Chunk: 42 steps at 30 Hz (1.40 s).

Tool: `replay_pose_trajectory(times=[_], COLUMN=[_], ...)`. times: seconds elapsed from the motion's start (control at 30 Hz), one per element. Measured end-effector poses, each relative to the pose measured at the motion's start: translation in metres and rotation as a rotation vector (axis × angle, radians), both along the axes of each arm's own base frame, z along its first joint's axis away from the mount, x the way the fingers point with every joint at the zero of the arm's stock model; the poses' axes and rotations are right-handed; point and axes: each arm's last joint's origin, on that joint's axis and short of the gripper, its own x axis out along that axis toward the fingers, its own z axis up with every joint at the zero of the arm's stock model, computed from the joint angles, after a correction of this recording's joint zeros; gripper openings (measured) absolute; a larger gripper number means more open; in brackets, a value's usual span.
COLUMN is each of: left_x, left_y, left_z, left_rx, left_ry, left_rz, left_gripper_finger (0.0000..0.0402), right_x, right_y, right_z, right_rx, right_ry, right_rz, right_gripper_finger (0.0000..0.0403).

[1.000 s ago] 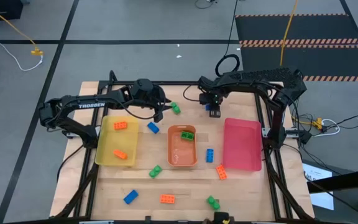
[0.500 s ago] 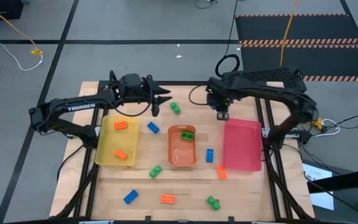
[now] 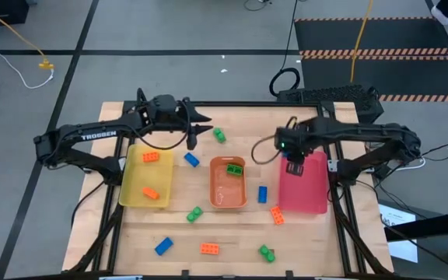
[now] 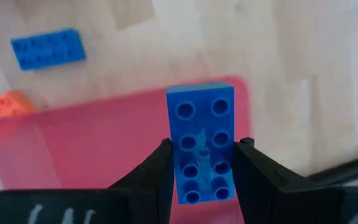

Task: Sort & place blocks by color
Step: Put the blue game piece into the pink bin

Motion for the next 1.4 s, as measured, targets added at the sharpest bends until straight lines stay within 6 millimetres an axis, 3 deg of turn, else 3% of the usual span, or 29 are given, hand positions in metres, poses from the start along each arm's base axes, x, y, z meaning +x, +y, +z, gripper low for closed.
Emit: replay_pose_trajectory(times=[0.27, 0.6, 0.77, 1.03, 1.4], left_x=[-0.006, -0.009, -0.011, -0.006, -0.002], left_y=[-0.003, -0.012, -0.023, -0.040, -0.061], left_z=[-0.006, -0.018, -0.020, -0.019, -0.022], left_rx=[-0.006, -0.025, -0.038, -0.046, -0.062], left_ry=[0.087, 0.225, 0.267, 0.267, 0.287], left_rz=[-0.013, -0.059, -0.097, -0.155, -0.165], left_gripper_finger=[0.0136, 0.0136, 0.0136, 0.0136, 0.0136], right_x=[-0.011, -0.020, -0.023, -0.023, -0.022], right_y=[0.023, 0.026, 0.026, 0.023, 0.022], right_z=[-0.041, -0.078, -0.082, -0.082, -0.079], right_rx=[0.034, 0.055, 0.053, 0.022, -0.028], right_ry=[0.118, 0.162, 0.182, 0.178, 0.173], right_rz=[-0.076, -0.096, -0.104, -0.116, -0.086], right_gripper_finger=[0.0113, 0.0113, 0.0147, 0.0160, 0.0250])
